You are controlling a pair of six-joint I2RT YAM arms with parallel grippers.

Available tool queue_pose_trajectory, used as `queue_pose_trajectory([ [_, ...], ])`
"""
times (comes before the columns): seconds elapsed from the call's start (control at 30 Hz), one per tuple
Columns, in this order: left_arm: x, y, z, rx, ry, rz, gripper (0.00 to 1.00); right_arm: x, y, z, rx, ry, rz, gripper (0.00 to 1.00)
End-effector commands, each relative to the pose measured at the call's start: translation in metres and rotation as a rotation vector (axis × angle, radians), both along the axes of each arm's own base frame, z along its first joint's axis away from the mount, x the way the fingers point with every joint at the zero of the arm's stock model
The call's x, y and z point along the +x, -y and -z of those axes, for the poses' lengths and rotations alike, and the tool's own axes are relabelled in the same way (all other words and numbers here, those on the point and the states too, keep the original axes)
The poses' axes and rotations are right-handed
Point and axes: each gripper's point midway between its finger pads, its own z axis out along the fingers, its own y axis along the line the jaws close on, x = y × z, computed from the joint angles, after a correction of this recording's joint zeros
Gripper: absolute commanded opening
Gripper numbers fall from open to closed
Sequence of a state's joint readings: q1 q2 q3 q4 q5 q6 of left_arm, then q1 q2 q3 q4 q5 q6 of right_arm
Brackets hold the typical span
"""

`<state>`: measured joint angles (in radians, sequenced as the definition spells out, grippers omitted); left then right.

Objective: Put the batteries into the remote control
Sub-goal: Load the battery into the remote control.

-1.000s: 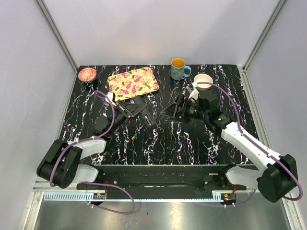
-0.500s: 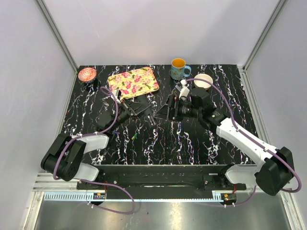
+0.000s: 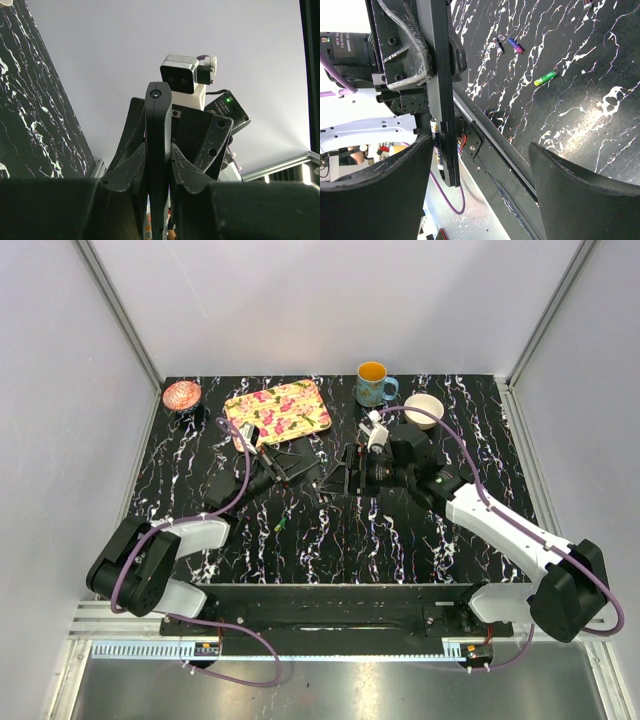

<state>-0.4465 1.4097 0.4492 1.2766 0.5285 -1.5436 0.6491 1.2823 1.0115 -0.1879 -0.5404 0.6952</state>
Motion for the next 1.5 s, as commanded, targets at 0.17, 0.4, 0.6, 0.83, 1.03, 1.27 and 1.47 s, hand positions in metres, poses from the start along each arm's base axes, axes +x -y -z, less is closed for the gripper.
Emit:
queue_pose_trajectory([
  [0.17,-0.031,-0.007,-0.069,-0.144,0.310,0.034,0.00,0.004,-0.006,-0.007,0.005,0.031,-0.007,0.84],
  [0.4,-0.035,-0.009,-0.080,-0.168,0.331,0.038,0.00,0.004,-0.006,0.007,-0.026,-0.006,-0.005,0.83],
  [0.6,-0.039,-0.012,-0.089,-0.186,0.350,0.042,0.00,0.004,-0.007,0.016,-0.035,-0.030,-0.003,0.83],
  [0.83,-0.036,-0.010,-0.078,-0.155,0.335,0.032,0.00,0.003,-0.011,-0.005,0.025,-0.008,-0.015,0.86],
  [1.03,-0.036,-0.010,-0.074,-0.165,0.322,0.036,0.00,0.002,-0.011,-0.014,0.038,0.009,-0.019,0.79],
  [1.27,-0.040,-0.009,-0.081,-0.177,0.333,0.050,0.00,0.000,-0.015,-0.011,0.060,-0.012,-0.037,0.55],
  [1.47,-0.040,-0.007,-0.083,-0.181,0.334,0.055,0.00,0.000,-0.017,-0.013,0.067,-0.011,-0.045,0.36],
])
